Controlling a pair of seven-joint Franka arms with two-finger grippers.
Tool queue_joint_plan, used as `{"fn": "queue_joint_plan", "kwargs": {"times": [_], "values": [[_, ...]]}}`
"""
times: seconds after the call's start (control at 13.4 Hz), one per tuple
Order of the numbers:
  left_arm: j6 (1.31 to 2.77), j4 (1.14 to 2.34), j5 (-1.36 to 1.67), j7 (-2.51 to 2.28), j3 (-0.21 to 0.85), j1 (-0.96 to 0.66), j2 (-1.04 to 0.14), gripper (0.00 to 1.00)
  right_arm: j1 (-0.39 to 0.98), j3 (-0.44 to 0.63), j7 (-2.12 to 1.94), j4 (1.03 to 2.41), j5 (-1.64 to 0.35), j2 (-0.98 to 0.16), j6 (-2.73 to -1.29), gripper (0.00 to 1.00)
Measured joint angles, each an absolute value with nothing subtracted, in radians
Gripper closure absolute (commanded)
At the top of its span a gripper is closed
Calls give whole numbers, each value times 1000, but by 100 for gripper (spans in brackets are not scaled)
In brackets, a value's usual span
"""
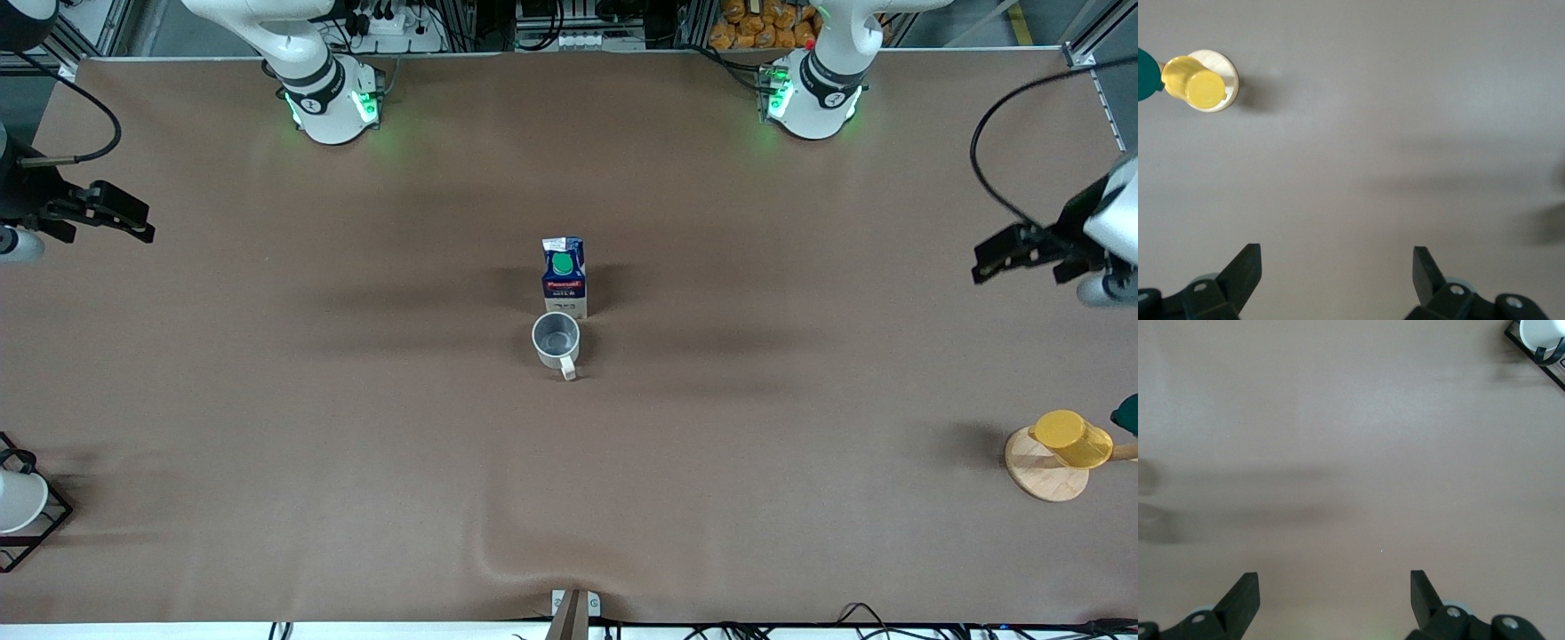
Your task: Place milk next to cup
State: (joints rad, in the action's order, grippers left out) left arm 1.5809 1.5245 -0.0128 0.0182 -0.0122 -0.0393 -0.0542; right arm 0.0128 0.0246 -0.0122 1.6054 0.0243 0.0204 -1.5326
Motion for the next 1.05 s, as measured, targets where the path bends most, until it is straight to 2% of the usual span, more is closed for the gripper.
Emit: {"fn": "queue_joint_plan", "kwargs": {"times": [0.3,1.05], "values": [[1491,1530,-13,51,-20,-42,9,0,13,25,-12,1605,24,20,-1533,0],[1473,1559,-4,53,-22,-46,19,0,13,25,-12,1605,25,20,-1533,0]]}}
